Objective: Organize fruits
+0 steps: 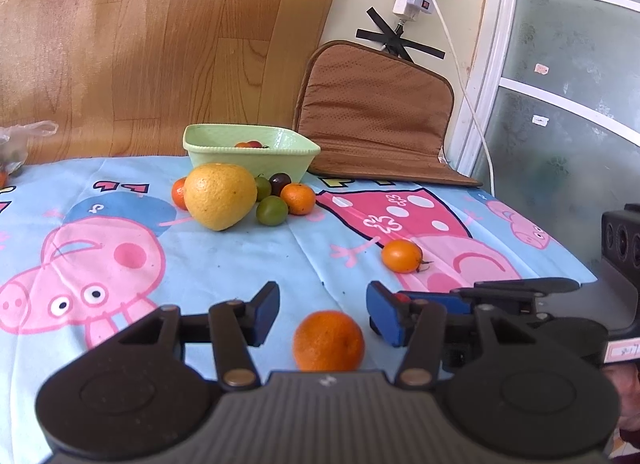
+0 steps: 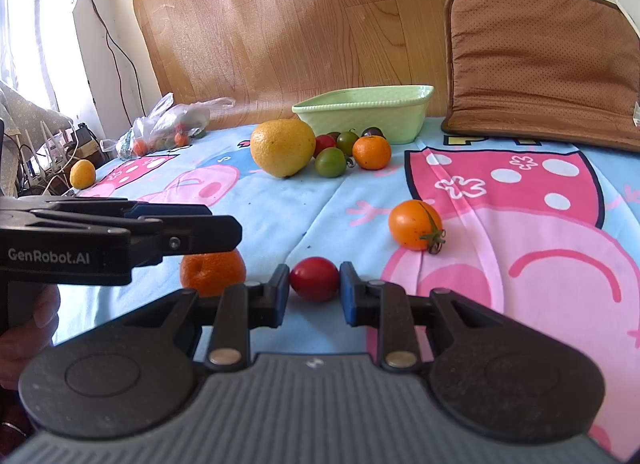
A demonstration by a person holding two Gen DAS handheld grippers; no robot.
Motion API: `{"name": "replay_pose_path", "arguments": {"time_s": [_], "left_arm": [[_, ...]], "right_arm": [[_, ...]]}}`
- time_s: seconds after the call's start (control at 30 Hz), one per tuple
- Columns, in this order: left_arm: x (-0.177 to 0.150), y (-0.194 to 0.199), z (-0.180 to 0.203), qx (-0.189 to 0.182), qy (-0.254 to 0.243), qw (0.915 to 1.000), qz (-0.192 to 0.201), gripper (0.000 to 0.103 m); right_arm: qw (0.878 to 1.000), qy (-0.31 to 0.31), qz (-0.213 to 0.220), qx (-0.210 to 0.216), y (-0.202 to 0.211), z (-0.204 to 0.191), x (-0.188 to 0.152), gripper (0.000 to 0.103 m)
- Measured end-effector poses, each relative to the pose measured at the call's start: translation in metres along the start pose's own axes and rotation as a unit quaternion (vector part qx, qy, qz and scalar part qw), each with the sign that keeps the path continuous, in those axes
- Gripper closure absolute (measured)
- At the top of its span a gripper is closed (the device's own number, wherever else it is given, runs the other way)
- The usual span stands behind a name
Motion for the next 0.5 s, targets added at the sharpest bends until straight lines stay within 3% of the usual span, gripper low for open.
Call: {"name": "replay_pose_path", "arguments": {"time_s": [0.5], "left_arm": [[0.0026, 0.009, -0.0018, 0.009, 0.001, 0.9999, 0.012, 0.053]], "right_arm": [[1.0, -0.001, 0.0, 0.0, 0.0002, -0.0003, 0.0002, 0.073]]}}
Point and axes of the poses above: each gripper's, at about its wrist camera, not at the fingertips, and y roughly against the way its jaws point, z to its right, x to its top, the point moved 8 cm from there along -y, roughly the way its jaws point, and after that the axes turned 10 degrees about z, right-handed, at the moved point
